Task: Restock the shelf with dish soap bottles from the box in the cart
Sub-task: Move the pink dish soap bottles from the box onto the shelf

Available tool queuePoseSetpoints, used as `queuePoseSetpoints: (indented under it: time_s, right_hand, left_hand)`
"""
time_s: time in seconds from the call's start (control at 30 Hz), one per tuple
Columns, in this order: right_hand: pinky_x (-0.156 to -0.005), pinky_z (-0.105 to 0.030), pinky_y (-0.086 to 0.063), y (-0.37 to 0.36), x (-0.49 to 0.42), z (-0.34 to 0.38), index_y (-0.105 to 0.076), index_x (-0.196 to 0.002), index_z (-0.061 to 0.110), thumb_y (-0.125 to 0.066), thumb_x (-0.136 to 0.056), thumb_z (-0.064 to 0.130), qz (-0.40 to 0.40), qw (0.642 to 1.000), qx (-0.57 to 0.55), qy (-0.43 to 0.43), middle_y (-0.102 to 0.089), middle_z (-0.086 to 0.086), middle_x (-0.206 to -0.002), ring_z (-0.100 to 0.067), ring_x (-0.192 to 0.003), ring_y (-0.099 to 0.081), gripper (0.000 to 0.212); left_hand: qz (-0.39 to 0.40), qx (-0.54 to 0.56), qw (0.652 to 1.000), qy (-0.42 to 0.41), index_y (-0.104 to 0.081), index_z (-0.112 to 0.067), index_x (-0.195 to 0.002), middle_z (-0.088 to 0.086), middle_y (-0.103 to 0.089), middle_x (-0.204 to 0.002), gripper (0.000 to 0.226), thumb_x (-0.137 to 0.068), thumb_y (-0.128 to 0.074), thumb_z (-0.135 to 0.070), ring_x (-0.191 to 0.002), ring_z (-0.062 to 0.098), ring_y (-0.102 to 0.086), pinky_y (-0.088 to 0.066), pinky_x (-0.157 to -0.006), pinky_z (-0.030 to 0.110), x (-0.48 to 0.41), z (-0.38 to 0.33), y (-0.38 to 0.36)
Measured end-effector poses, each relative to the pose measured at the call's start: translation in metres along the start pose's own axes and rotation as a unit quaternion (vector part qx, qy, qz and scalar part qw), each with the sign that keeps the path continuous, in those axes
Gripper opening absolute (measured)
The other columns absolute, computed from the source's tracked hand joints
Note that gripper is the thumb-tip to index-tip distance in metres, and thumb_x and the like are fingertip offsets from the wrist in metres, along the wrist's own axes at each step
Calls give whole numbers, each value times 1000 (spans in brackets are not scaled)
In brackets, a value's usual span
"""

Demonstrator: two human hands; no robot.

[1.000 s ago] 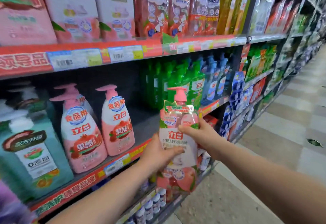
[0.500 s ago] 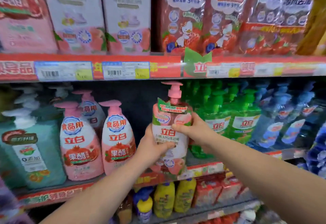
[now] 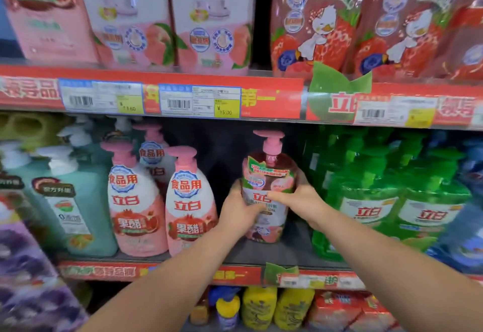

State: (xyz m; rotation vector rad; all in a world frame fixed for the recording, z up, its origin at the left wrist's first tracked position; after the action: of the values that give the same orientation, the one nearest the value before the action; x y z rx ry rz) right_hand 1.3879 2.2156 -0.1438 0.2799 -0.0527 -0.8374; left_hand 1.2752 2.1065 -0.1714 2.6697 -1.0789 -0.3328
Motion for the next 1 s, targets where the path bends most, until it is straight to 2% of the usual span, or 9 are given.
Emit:
queuePoseSetpoints:
  time_s: [0.07, 0.17, 0.23, 0.33, 0.4, 0.5, 0.6, 0.87, 1.0]
  right_hand:
    - [-58, 1, -44, -2, -4, -4, -29, -141, 16, -82, -69, 6, 6, 1000, 26, 11, -58, 15, -99, 7, -82, -55, 90]
    - [-60, 6, -38, -7, -4, -13, -31, -140, 5, -84, -67, 10, 20, 996, 84, 20, -57, 6, -108, -5, -95, -54, 90]
    - [-67, 1, -41, -6, -7, -20, -31, -139, 4, -84, -67, 9, 18, 996, 87, 17, -57, 2, -111, -9, -99, -54, 90]
    - [-78, -17, -48, -8, -15, -26, -29, -140, 9, -83, -68, 7, 24, 997, 68, -3, -61, -3, -117, -12, -99, -59, 90]
    - [-68, -9, -48, -11, -20, -26, -28, -141, 12, -81, -69, 6, 35, 998, 58, -8, -61, -2, -115, -11, -95, -58, 89]
    - [-64, -6, -43, -18, -26, -24, -26, -143, 16, -80, -71, 8, 46, 997, 57, -11, -57, 4, -111, -10, -98, -55, 91]
    - [-84, -22, -45, -26, -34, -22, -26, -144, 17, -79, -72, 5, 53, 997, 52, -13, -59, -2, -121, -13, -104, -54, 91]
    - [-83, -32, -47, -45, -52, -20, -25, -145, 22, -77, -76, 11, 71, 995, 55, -37, -58, -5, -129, -15, -102, -54, 87]
    - [-95, -43, -49, -45, -58, -22, -27, -144, 22, -76, -76, 9, 81, 994, 61, -50, -58, -8, -129, -22, -109, -57, 85]
  left_hand:
    - [4, -33, 999, -4, -45, -12, -123, 5, -61, -115, 60, -70, -75, -14, -111, 23, -58, -46, -87, 29, -5, -4, -2]
    - [-17, -118, 992, -40, -25, -6, -142, 15, -39, -142, 87, -72, -75, -23, -132, 27, -35, -34, -107, 35, 2, -25, 4]
    - [-34, -144, 982, -118, -17, -13, -146, 12, -24, -150, 87, -76, -69, -22, -138, 23, -25, -27, -110, 33, 18, -53, 16]
    - [-104, -236, 908, -331, -46, -12, -130, 14, -47, -133, 56, -77, -61, -22, -122, 28, -43, -40, -100, 39, 56, -109, 45]
    - [-195, -314, 840, -397, -55, -11, -115, 16, -58, -117, 45, -74, -61, -27, -109, 33, -49, -38, -89, 41, 69, -128, 71]
    - [-271, -435, 793, -329, -60, -12, -114, 17, -59, -119, 61, -60, -74, -36, -116, 36, -45, -31, -87, 43, 59, -125, 105]
    - [-239, -497, 789, -270, -61, -8, -117, 23, -56, -124, 83, -45, -88, -39, -115, 49, -49, -42, -87, 52, 47, -110, 113]
    - [-198, -518, 785, -276, -60, -7, -117, 19, -60, -114, 80, -48, -89, -34, -105, 47, -54, -55, -65, 41, 45, -106, 115]
    - [-199, -521, 782, -278, -60, -7, -118, 18, -60, -115, 81, -48, -88, -35, -105, 45, -54, -55, -65, 39, 45, -106, 115]
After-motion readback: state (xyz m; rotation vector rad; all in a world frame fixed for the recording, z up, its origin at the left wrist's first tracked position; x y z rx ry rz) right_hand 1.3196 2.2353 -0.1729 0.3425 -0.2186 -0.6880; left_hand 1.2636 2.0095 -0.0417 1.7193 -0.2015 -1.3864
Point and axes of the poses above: each hand's wrist, its own x-axis away from the middle knuckle, its own y-axis out of the back of the hand, z = x × y, the point moved 9 cm from there along -x, towards the middle knuckle
